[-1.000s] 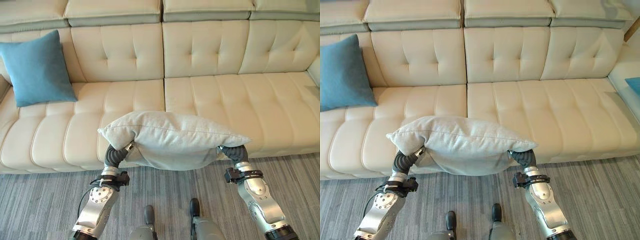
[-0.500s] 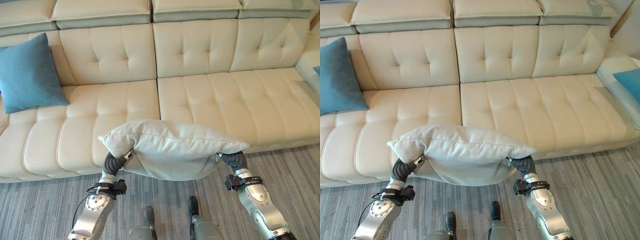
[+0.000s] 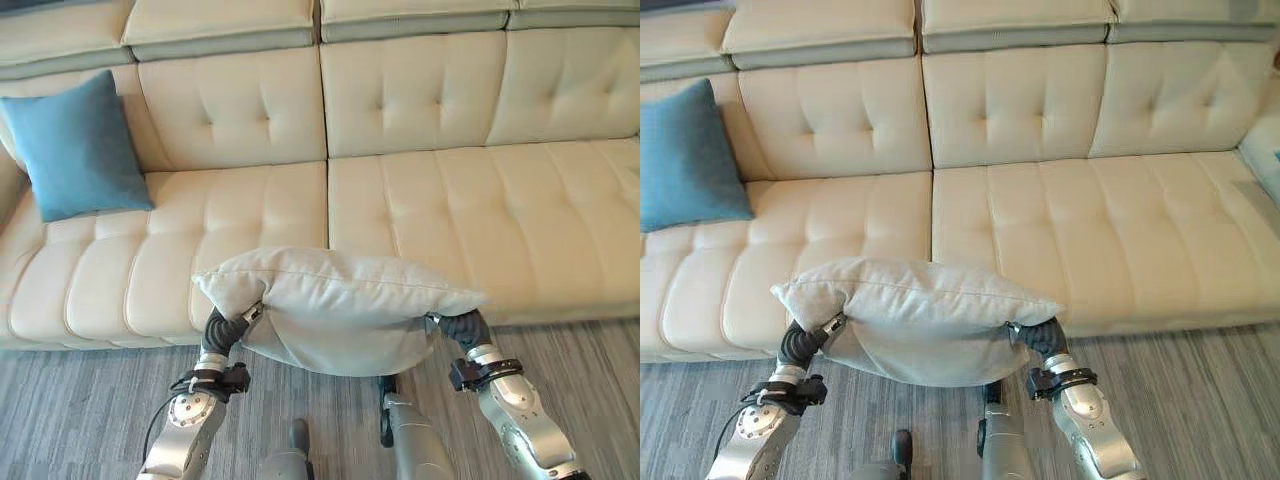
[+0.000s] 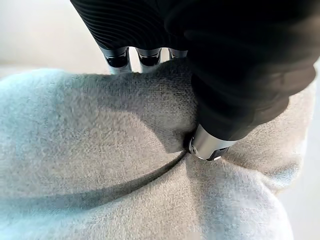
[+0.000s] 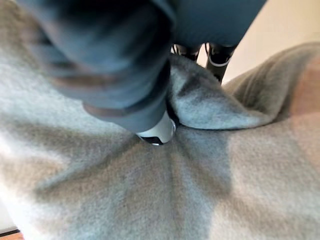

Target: Pick up all the scattered cushions and arrange them neatly on the sofa.

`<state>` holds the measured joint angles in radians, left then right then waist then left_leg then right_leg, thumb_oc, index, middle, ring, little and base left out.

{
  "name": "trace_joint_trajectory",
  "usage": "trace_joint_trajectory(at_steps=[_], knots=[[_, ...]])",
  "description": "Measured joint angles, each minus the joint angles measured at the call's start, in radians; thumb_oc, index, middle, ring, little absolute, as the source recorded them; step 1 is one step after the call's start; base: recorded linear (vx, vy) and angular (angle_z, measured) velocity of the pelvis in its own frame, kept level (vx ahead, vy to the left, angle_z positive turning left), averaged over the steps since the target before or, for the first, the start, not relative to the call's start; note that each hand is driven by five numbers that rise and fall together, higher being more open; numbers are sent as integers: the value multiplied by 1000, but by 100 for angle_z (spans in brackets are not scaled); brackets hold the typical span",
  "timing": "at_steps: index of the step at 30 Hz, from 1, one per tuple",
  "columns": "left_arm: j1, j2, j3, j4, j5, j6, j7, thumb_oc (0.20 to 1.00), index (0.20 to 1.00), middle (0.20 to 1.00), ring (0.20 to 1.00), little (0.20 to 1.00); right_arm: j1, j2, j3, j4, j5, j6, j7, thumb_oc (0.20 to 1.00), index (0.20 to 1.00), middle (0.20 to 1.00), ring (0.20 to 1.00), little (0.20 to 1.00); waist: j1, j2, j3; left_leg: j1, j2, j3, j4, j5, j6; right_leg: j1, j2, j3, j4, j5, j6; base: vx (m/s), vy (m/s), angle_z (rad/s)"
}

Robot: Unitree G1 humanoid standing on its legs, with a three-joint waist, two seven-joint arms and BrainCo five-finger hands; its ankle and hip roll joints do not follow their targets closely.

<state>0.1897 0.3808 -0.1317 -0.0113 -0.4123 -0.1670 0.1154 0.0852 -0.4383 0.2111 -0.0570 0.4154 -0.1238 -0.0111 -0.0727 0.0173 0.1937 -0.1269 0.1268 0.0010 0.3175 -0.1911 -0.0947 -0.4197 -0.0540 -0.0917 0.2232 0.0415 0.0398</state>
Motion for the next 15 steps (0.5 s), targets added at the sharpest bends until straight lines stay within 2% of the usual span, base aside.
trace_joint_trajectory(at_steps=[1, 2, 5, 7, 9, 10, 12, 14, 15], knots=[[-5, -3, -4, -3, 0, 1, -14, 200, 200, 200, 200, 200, 3, -8, -20, -2, 0, 0, 6, 200, 200, 200, 200, 200, -16, 14, -9, -10, 13, -5, 81, -15, -20, 5, 15, -27, 7, -5, -14, 273, -183, -1], [-8, -2, -11, -12, 0, 0, -30, 200, 200, 200, 200, 200, 8, -13, -38, -8, 0, 0, 9, 200, 200, 200, 200, 200, -39, 23, -15, 0, 26, -12, 94, -16, -21, 9, 31, -41, 18, -16, -41, 243, -161, 18], [-48, -5, -26, -18, 1, 5, -42, 200, 200, 200, 200, 200, 9, -15, -75, -22, 3, -2, 9, 200, 200, 200, 200, 200, -62, 28, -15, 9, 54, -21, 93, 3, -19, 11, 64, -63, 55, -46, -106, 228, -131, -2], [-69, -6, -26, -18, 1, 6, -47, 200, 200, 200, 200, 200, 10, -16, -88, -30, 19, -4, 9, 200, 200, 200, 200, 200, -74, 30, -15, 11, 67, -18, 87, 19, -21, 12, 67, -71, 67, -59, -119, 135, -51, 8], [-99, -11, -31, -15, 0, 8, -47, 200, 200, 200, 200, 200, 18, -12, -104, -40, 20, -8, 4, 200, 200, 200, 200, 200, -83, 37, -18, 3, 65, 13, 97, 50, -28, 24, 61, -72, 73, -78, -149, 206, -40, 33], [-123, -19, -45, 1, 1, 11, -45, 200, 200, 200, 200, 200, 23, -13, -112, -38, 19, -6, -10, 200, 200, 200, 200, 200, -70, 35, -17, -17, 57, 15, 92, 30, -31, 44, 50, -73, 56, -77, -155, 133, 26, 33], [-129, -20, -48, -1, 1, 11, -45, 200, 200, 200, 200, 200, 24, -14, -117, -40, 19, -8, -20, 200, 200, 200, 200, 200, -65, 26, -14, -55, 24, 34, 3, 18, -26, 77, 26, -76, 15, -74, -147, 97, 45, 32], [-124, -17, -47, 2, 0, 11, -44, 200, 200, 200, 200, 200, 18, -10, -112, -38, 18, -8, -28, 200, 200, 200, 200, 200, -33, 15, -14, -123, -7, 62, -132, 53, -14, 106, 14, -78, -38, -50, -132, 100, 73, 0], [-123, -17, -47, 2, 1, 11, -43, 200, 200, 200, 200, 200, 14, -10, -110, -38, 17, -8, -30, 200, 200, 200, 200, 200, -19, 15, -14, -153, -11, 65, -147, 75, -7, 111, 15, -75, -54, -48, -124, 117, 119, -13]])
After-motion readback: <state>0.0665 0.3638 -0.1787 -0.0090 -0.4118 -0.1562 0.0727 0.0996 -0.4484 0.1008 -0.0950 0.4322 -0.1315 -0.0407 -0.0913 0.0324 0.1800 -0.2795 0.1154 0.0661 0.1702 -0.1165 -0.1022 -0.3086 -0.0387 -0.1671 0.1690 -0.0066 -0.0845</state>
